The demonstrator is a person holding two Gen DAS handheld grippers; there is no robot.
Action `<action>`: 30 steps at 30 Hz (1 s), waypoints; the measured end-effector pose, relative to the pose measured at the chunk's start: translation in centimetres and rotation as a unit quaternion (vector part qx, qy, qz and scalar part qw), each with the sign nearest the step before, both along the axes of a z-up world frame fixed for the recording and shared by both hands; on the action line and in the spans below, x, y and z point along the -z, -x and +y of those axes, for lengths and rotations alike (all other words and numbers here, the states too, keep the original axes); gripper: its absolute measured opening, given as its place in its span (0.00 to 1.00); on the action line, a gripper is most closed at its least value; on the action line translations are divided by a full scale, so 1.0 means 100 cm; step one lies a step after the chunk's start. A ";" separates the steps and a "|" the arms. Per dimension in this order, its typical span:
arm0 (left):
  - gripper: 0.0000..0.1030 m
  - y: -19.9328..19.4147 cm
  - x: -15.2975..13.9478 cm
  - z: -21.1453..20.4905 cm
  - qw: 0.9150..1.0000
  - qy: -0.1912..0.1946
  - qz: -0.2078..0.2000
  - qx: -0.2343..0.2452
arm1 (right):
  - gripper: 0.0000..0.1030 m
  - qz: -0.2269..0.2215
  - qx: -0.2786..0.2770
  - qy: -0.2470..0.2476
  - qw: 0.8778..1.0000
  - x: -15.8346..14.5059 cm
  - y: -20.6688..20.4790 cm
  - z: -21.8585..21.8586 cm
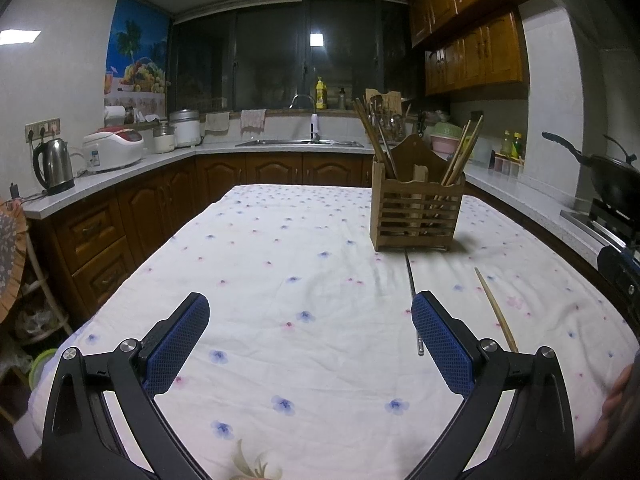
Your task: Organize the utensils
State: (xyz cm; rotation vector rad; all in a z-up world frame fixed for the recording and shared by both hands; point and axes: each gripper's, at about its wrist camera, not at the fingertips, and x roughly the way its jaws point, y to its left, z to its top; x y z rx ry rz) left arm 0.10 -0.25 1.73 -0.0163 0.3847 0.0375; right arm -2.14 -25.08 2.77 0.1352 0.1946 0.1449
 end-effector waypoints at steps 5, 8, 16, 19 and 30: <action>1.00 0.000 0.001 -0.001 1.000 0.002 0.002 0.000 | 1.00 0.000 0.001 0.000 1.000 0.001 0.000 0.000; 1.00 -0.001 0.002 0.000 1.000 0.004 0.003 0.000 | 1.00 0.002 0.001 -0.001 1.000 0.001 0.000 0.002; 1.00 -0.006 0.002 0.000 1.000 0.012 0.011 0.004 | 1.00 0.007 0.003 -0.002 1.000 0.003 -0.002 0.004; 1.00 -0.007 -0.001 0.001 1.000 0.015 0.013 0.006 | 1.00 0.010 0.004 -0.001 1.000 0.002 -0.005 0.003; 1.00 -0.011 -0.006 -0.002 1.000 0.016 0.020 0.011 | 1.00 0.032 0.005 -0.002 0.999 0.002 -0.016 0.001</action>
